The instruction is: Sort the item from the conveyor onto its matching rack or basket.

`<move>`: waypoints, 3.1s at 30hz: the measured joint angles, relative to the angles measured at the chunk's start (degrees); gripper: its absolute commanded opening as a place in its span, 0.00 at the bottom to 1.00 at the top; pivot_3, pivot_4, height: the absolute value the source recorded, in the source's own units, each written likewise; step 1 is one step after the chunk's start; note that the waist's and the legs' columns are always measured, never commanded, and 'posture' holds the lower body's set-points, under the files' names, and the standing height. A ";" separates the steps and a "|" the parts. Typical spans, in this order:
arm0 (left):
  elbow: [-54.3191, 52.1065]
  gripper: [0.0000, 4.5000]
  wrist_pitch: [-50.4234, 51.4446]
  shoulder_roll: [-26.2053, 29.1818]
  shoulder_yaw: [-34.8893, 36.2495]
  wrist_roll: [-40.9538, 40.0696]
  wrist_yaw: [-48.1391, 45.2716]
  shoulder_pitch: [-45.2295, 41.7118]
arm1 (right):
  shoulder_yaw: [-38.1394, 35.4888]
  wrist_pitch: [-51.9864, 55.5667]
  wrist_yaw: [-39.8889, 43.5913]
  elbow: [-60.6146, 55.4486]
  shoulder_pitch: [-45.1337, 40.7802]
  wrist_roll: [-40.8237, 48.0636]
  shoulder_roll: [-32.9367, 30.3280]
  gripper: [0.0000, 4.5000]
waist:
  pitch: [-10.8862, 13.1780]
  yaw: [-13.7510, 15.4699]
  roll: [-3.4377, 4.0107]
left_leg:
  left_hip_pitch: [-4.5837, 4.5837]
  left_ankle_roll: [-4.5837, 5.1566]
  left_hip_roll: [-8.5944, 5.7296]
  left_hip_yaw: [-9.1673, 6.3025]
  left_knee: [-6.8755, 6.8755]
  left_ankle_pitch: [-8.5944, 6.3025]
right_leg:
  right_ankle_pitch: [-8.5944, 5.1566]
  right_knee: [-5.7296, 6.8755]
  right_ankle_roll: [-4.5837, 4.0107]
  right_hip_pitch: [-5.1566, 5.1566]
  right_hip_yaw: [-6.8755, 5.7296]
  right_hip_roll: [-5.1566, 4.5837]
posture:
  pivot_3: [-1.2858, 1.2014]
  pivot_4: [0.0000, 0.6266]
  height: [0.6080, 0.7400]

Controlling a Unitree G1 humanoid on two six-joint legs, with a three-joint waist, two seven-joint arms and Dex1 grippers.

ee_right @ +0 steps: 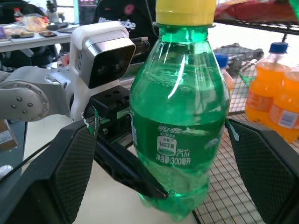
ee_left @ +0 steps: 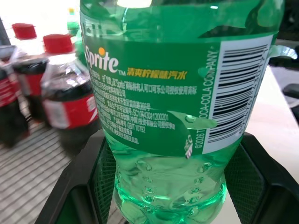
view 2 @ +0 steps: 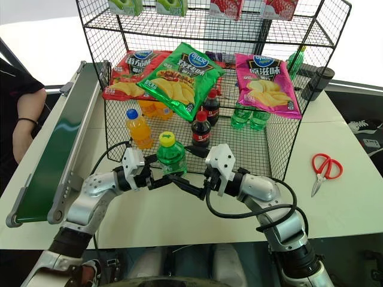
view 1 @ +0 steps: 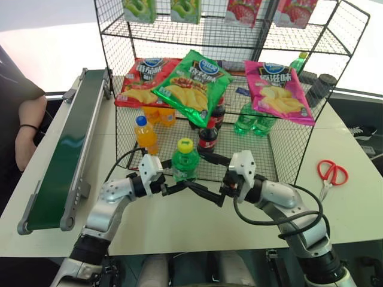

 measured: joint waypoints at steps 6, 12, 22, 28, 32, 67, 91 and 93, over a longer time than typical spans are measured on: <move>3.60 0.60 -3.15 -2.02 -2.55 1.37 -4.51 -3.25 | -0.16 0.61 -1.58 -0.88 1.23 0.07 0.21 1.00 | 0.00 0.11 0.00 | 0.00 0.01 0.06 -0.06 0.08 0.00 | 0.00 0.02 0.02 0.05 -0.01 0.31 | 0.52 0.24 1.00; 4.17 0.60 -4.66 -2.33 -3.11 1.82 -6.35 -4.18 | -0.49 0.65 -1.56 -0.88 1.83 0.62 0.17 1.00 | 0.00 0.08 0.00 | 0.02 0.01 0.20 -0.11 0.16 0.00 | 0.02 0.02 0.06 0.08 0.05 0.55 | 0.52 0.24 1.00; 4.14 0.84 -4.37 -2.63 -3.12 2.19 -6.18 -4.18 | -1.29 0.80 -1.14 -0.45 1.79 1.02 0.41 0.66 | 0.00 0.12 0.00 | 0.03 0.01 0.25 -0.16 0.16 0.00 | 0.02 0.05 0.06 0.08 0.06 0.70 | 0.52 0.24 1.00; 4.04 0.98 -3.28 -2.78 -3.00 2.27 -4.66 -5.48 | -1.45 0.50 -2.14 1.43 1.92 0.21 0.90 0.66 | 0.00 0.21 -0.01 | 0.03 0.01 0.24 -0.15 0.18 0.00 | 0.03 0.06 0.06 0.09 0.06 0.70 | 0.52 0.24 1.00; 3.22 0.98 -1.62 -0.64 -2.42 2.33 -3.42 -3.64 | -4.18 -1.03 -3.41 2.22 1.97 -0.52 0.80 0.66 | 0.00 0.06 0.00 | 0.06 0.01 0.27 -0.15 0.17 0.00 | 0.02 0.06 0.06 0.09 0.08 0.72 | 0.52 0.24 1.00; -3.77 0.99 2.36 0.55 1.46 2.78 5.83 4.28 | -22.91 -17.93 -26.47 37.46 -5.75 -10.11 11.51 0.77 | -0.06 0.98 0.34 | 0.15 0.00 0.32 -0.02 0.16 0.01 | 0.03 0.20 0.06 0.08 0.27 0.68 | 0.52 0.24 1.00; -2.91 1.00 3.67 2.46 4.75 2.84 8.93 3.52 | -19.72 -11.54 -23.37 10.79 12.24 -11.68 5.58 0.99 | -0.10 1.07 0.36 | 0.25 0.01 0.32 -0.03 0.14 0.00 | 0.02 0.21 0.05 0.13 0.30 0.73 | 0.52 0.24 1.00; -2.90 1.00 4.24 4.12 6.57 2.84 9.10 5.03 | -19.90 -10.78 -21.06 7.18 15.08 -10.54 3.43 0.99 | -0.11 1.04 0.36 | 0.32 0.01 0.33 -0.03 0.10 0.00 | 0.02 0.19 0.05 0.19 0.31 0.74 | 0.52 0.24 1.00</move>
